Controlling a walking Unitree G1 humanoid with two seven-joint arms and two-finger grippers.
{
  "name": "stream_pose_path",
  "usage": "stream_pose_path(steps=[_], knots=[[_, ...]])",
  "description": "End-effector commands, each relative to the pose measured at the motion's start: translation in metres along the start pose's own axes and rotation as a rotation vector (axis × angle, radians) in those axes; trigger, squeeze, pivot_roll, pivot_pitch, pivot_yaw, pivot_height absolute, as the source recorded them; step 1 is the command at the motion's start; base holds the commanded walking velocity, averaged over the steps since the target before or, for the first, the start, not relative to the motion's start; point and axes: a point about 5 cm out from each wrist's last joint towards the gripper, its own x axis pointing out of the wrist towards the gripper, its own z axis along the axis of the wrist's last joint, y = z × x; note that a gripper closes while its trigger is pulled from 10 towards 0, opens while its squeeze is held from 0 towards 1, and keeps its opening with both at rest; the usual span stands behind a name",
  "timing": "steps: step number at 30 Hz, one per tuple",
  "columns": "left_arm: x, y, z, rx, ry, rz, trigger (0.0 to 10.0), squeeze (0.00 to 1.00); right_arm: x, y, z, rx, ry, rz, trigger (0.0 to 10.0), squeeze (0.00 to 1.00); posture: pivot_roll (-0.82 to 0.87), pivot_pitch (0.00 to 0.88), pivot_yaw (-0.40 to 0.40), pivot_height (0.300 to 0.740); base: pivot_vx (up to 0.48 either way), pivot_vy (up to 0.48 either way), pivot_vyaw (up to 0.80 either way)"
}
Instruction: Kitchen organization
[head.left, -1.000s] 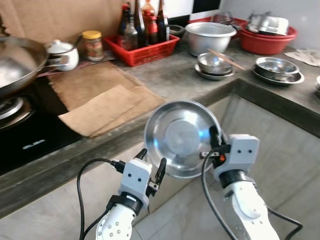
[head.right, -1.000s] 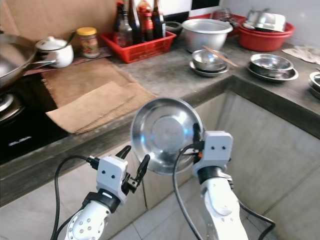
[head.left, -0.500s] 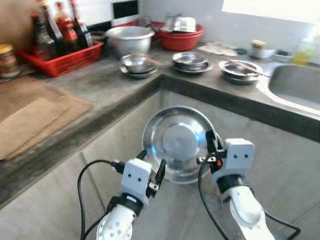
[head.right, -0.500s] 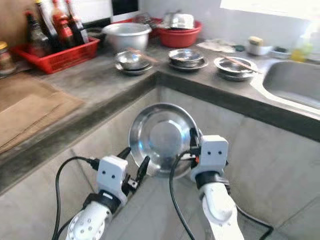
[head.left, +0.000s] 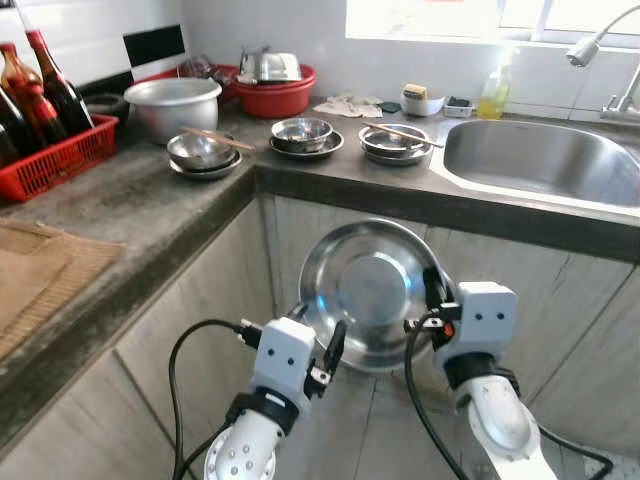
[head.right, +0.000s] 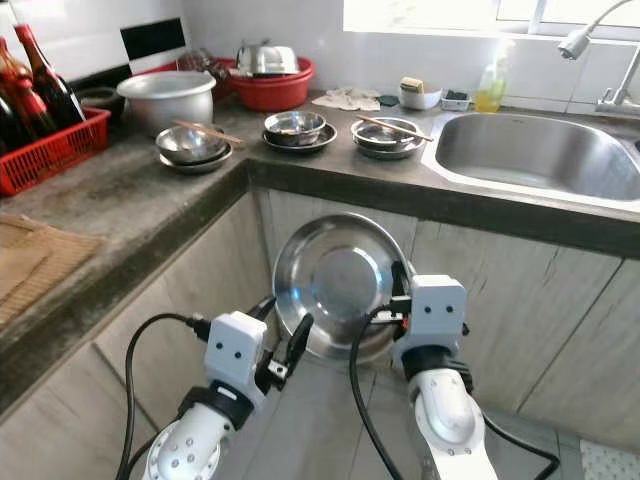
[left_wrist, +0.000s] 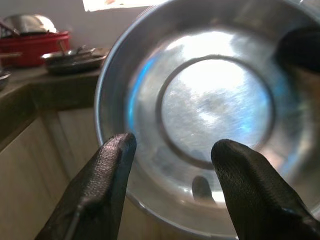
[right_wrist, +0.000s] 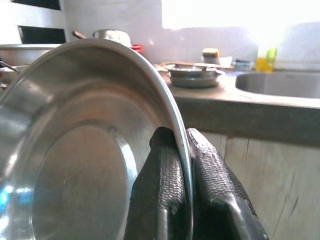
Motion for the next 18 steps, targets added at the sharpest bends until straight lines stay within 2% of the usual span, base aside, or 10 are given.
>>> stream_pose_path(steps=[1, 4, 8, 18], knots=[[0.0015, -0.0056, 0.0046, -0.014, -0.019, -0.02, 10.0, 0.0, 0.0009, -0.0051, 0.0059, -0.016, -0.032, -0.017, 10.0, 0.0, 0.14, 0.05, -0.014, 0.74, 0.0, 0.0, -0.78], [0.002, -0.006, 0.0044, 0.005, -0.017, -0.022, 10.0, 0.0, 0.0008, -0.0045, 0.0052, -0.017, -0.029, -0.013, 10.0, 0.0, 0.14, 0.053, -0.015, 0.74, 0.0, 0.0, -0.78], [0.0021, -0.0066, 0.0042, 0.025, -0.017, -0.023, 10.0, 0.0, 0.0005, -0.0027, 0.0037, -0.024, -0.024, -0.009, 10.0, 0.0, 0.14, 0.057, -0.015, 0.74, 0.127, -0.353, 0.0], [0.0025, -0.0046, 0.0054, 0.038, -0.02, -0.024, 10.0, 0.0, 0.0002, 0.0007, 0.0003, -0.031, -0.006, 0.002, 10.0, 0.0, 0.16, 0.063, -0.004, 0.74, 0.0, -0.417, 0.0]])
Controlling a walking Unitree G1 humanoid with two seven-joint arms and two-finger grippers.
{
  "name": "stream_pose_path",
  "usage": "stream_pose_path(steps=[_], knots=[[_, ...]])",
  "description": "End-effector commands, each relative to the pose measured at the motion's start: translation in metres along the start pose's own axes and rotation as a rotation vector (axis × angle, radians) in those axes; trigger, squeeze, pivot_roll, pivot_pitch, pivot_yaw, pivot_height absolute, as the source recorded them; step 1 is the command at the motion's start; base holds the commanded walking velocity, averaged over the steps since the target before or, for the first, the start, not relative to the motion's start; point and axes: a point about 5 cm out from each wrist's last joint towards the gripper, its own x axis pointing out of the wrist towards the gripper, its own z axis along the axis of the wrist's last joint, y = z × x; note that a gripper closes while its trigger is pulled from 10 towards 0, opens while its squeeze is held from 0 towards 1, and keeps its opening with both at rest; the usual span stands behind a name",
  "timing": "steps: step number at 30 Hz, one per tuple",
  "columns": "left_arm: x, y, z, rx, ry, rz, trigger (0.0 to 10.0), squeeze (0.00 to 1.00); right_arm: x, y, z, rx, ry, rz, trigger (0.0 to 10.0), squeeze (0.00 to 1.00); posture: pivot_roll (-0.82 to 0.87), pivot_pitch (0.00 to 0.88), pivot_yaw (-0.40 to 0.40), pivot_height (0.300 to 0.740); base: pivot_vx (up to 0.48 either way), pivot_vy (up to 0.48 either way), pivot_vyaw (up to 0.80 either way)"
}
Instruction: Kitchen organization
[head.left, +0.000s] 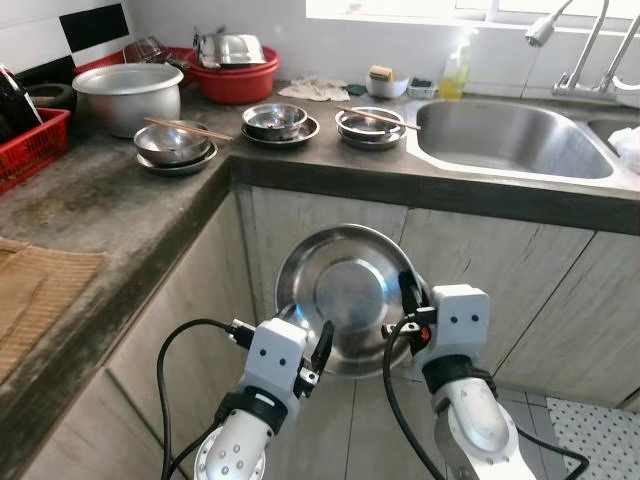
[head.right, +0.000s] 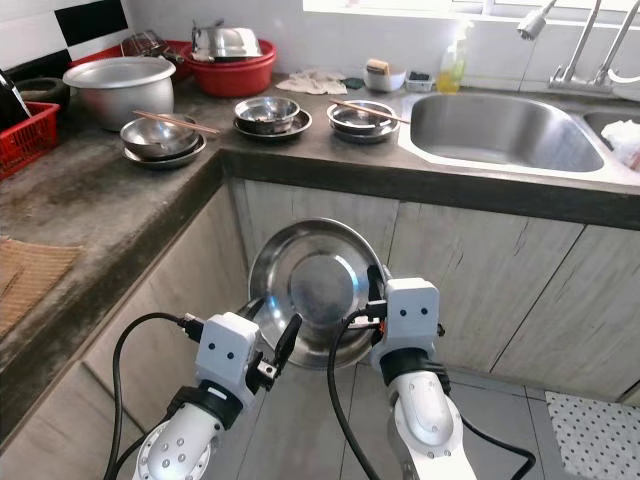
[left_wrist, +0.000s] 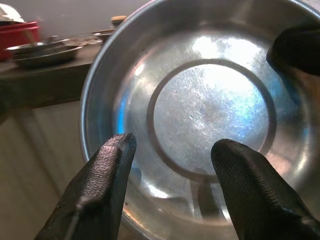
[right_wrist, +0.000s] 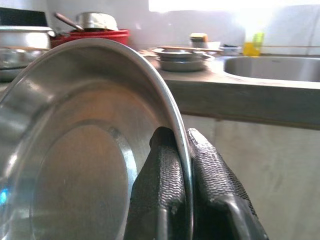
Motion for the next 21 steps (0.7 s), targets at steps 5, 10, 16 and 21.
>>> stream_pose_path(steps=[5, 10, 16, 21], knots=[[-0.0004, -0.0021, 0.0033, 0.012, -0.011, -0.01, 10.0, 0.0, -0.002, -0.0032, 0.0026, -0.012, -0.012, -0.01, 10.0, 0.0, 0.16, 0.067, -0.007, 0.74, 0.0, -0.414, 0.0], [0.0006, -0.003, 0.0039, 0.014, -0.014, -0.009, 10.0, 0.0, -0.0003, -0.0052, 0.0038, -0.017, -0.016, -0.01, 10.0, 0.0, 0.15, 0.067, -0.009, 0.74, 0.0, -0.416, 0.0], [0.0014, -0.0036, 0.0047, 0.012, -0.017, 0.004, 10.0, 0.0, 0.0015, -0.0064, 0.0055, -0.025, -0.023, -0.008, 10.0, 0.0, 0.14, 0.068, -0.02, 0.74, 0.0, -0.416, 0.0], [0.0024, -0.002, 0.005, -0.017, -0.015, 0.017, 10.0, 0.0, 0.0053, -0.0076, 0.0106, -0.032, -0.043, -0.01, 10.0, 0.0, 0.14, 0.07, -0.021, 0.74, 0.166, -0.399, 0.0]])
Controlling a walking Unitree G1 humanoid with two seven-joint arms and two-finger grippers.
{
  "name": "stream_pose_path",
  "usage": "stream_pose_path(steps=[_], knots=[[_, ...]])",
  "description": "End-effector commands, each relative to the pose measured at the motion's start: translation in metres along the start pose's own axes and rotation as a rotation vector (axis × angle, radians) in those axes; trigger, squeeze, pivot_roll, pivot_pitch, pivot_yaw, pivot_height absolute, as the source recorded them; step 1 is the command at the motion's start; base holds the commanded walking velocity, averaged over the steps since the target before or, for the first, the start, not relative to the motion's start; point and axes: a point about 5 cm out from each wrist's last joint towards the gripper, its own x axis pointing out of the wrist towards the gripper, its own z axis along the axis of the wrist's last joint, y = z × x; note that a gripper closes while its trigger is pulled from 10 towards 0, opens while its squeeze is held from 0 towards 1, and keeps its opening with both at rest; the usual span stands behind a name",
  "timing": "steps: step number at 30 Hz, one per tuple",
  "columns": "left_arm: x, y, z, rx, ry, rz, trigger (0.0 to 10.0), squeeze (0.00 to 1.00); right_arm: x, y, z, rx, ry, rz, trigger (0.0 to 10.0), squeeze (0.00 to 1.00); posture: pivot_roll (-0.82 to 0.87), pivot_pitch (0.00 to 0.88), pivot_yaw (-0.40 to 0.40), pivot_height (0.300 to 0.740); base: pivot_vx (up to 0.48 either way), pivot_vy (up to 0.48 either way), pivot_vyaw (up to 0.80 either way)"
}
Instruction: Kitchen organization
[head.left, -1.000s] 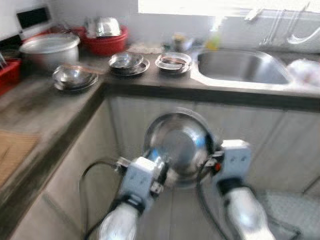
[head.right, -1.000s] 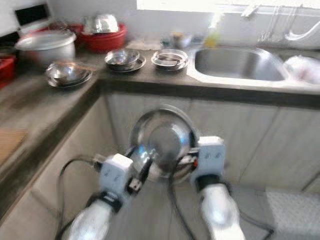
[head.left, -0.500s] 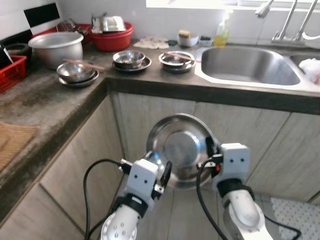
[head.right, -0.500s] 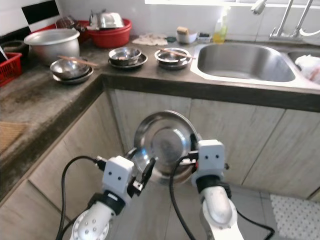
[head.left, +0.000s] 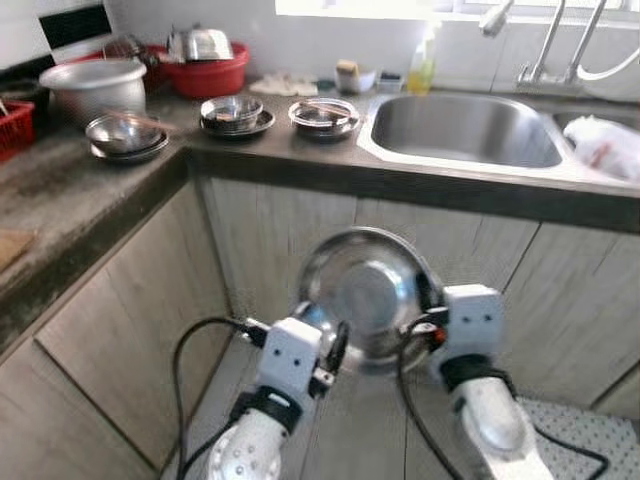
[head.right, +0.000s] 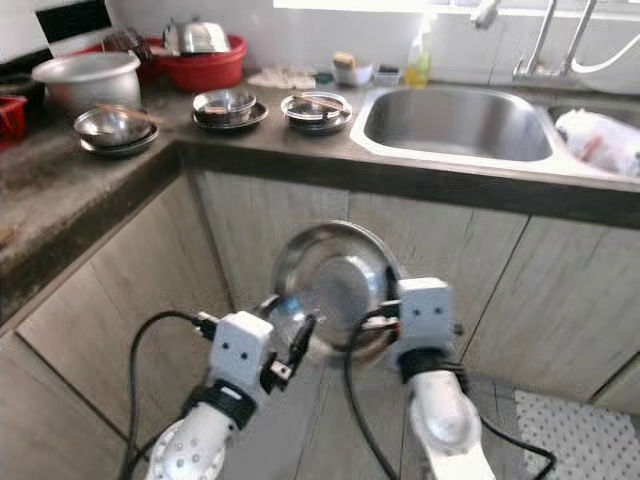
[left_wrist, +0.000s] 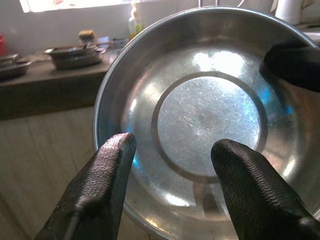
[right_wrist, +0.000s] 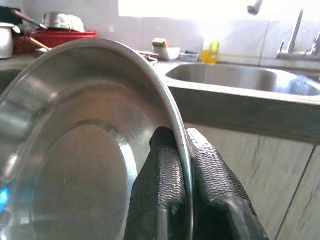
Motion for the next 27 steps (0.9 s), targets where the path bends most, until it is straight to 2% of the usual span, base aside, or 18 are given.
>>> stream_pose_path(steps=[1, 12, 19, 22, 24, 26, 27], knots=[[-0.002, 0.007, -0.001, -0.005, 0.01, 0.033, 10.0, 0.0, 0.004, 0.006, 0.01, 0.015, -0.042, 0.017, 10.0, 0.0, 0.14, 0.072, -0.019, 0.74, 0.352, -0.319, 0.0], [-0.003, 0.008, 0.0, -0.011, 0.011, 0.035, 10.0, 0.0, 0.01, 0.0, 0.016, 0.008, -0.069, -0.001, 10.0, 0.0, 0.14, 0.071, -0.013, 0.74, 0.445, -0.029, 0.0], [-0.002, 0.008, 0.0, -0.008, 0.012, 0.032, 10.0, 0.0, 0.016, -0.001, 0.029, 0.024, -0.116, -0.017, 10.0, 0.0, 0.14, 0.063, -0.013, 0.74, 0.461, 0.0, 0.0], [-0.002, 0.008, -0.001, -0.007, 0.011, 0.031, 10.0, 0.0, 0.026, -0.005, 0.044, 0.02, -0.163, -0.029, 10.0, 0.0, 0.14, 0.057, -0.014, 0.74, 0.461, 0.0, -0.58], [-0.001, 0.008, -0.001, -0.008, 0.01, 0.031, 10.0, 0.0, 0.027, -0.006, 0.046, 0.021, -0.168, -0.03, 10.0, 0.0, 0.14, 0.057, -0.014, 0.74, 0.461, 0.0, -0.8], [-0.001, 0.009, 0.0, -0.008, 0.005, 0.033, 10.0, 0.0, 0.039, -0.01, 0.074, 0.009, -0.281, -0.039, 10.0, 0.0, 0.14, 0.057, -0.014, 0.74, 0.463, 0.0, -0.62], [0.0, 0.01, 0.0, -0.008, 0.004, 0.034, 10.0, 0.0, 0.041, -0.011, 0.079, 0.007, -0.303, -0.041, 10.0, 0.0, 0.14, 0.05, -0.012, 0.74, 0.465, 0.0, -0.44]])
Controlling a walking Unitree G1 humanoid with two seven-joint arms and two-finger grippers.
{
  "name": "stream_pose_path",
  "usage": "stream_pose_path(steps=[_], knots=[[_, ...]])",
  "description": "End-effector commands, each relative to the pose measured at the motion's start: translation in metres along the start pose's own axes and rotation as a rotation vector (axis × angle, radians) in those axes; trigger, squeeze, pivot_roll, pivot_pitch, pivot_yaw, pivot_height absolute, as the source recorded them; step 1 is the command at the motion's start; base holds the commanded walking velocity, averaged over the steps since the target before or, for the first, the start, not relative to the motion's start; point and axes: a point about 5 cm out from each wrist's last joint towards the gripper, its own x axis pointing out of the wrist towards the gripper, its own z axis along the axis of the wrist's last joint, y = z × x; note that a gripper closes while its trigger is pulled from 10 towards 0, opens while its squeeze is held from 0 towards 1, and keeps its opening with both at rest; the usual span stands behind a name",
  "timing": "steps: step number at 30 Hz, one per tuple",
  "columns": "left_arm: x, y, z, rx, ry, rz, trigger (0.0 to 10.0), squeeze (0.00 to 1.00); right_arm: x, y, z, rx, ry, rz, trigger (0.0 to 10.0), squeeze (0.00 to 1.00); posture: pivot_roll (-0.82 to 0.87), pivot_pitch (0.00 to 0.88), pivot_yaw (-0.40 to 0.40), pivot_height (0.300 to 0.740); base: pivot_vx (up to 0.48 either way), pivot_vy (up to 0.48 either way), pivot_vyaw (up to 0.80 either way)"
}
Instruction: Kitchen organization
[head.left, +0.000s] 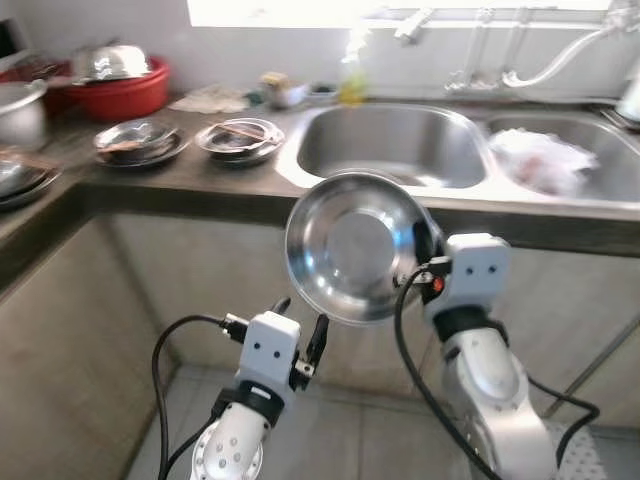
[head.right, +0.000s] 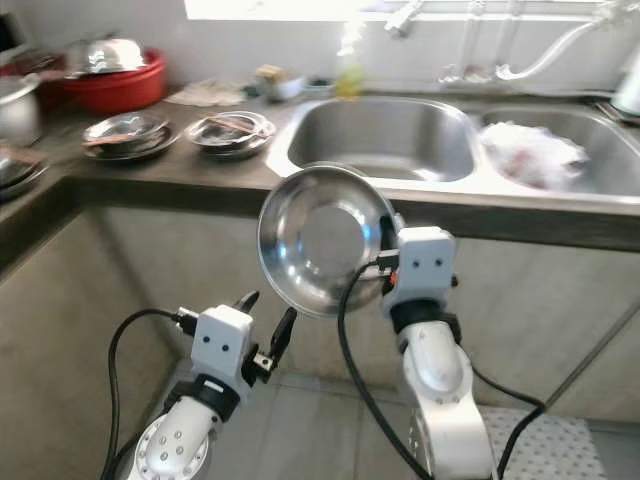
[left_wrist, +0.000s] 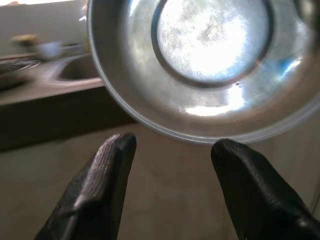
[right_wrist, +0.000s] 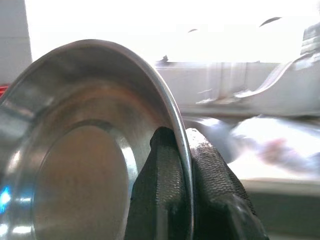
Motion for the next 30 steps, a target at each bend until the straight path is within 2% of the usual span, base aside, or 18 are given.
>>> stream_pose_path(steps=[1, 5, 13, 17, 19, 28, 30], knots=[[0.0, 0.007, 0.002, 0.015, -0.008, 0.02, 10.0, 0.0, 0.012, 0.005, 0.03, 0.038, -0.131, 0.014, 10.0, 0.0, 0.14, 0.05, -0.012, 0.74, 0.469, 0.0, 0.0], [0.002, 0.01, 0.004, 0.018, -0.022, 0.032, 10.0, 0.0, 0.026, 0.006, 0.048, 0.04, -0.186, 0.046, 10.0, 0.0, 0.14, 0.04, -0.016, 0.74, 0.469, 0.0, 0.0], [0.006, 0.016, 0.01, 0.032, -0.045, 0.053, 10.0, 0.0, 0.035, 0.014, 0.043, 0.045, -0.145, 0.126, 10.0, 0.0, 0.14, 0.035, -0.021, 0.74, 0.476, 0.0, 0.0], [0.013, 0.036, 0.018, 0.059, -0.077, 0.114, 10.0, 0.0, 0.039, 0.019, 0.038, 0.044, -0.111, 0.168, 10.0, 0.0, 0.14, 0.032, -0.024, 0.74, 0.48, 0.0, 0.0], [0.014, 0.039, 0.019, 0.071, -0.08, 0.12, 10.0, 0.0, 0.04, 0.019, 0.037, 0.042, -0.109, 0.171, 10.0, 0.0, 0.14, 0.036, -0.028, 0.74, 0.48, 0.0, 0.0], [0.016, 0.035, 0.021, 0.06, -0.089, 0.108, 10.0, 0.0, 0.048, 0.019, 0.037, 0.029, -0.088, 0.181, 10.0, 0.0, 0.14, 0.046, -0.032, 0.74, 0.48, 0.0, 0.0], [0.017, 0.035, 0.021, 0.046, -0.093, 0.117, 10.0, 0.0, 0.049, 0.021, 0.032, 0.017, -0.046, 0.199, 10.0, 0.0, 0.14, 0.047, -0.033, 0.74, 0.476, 0.0, 0.0]])
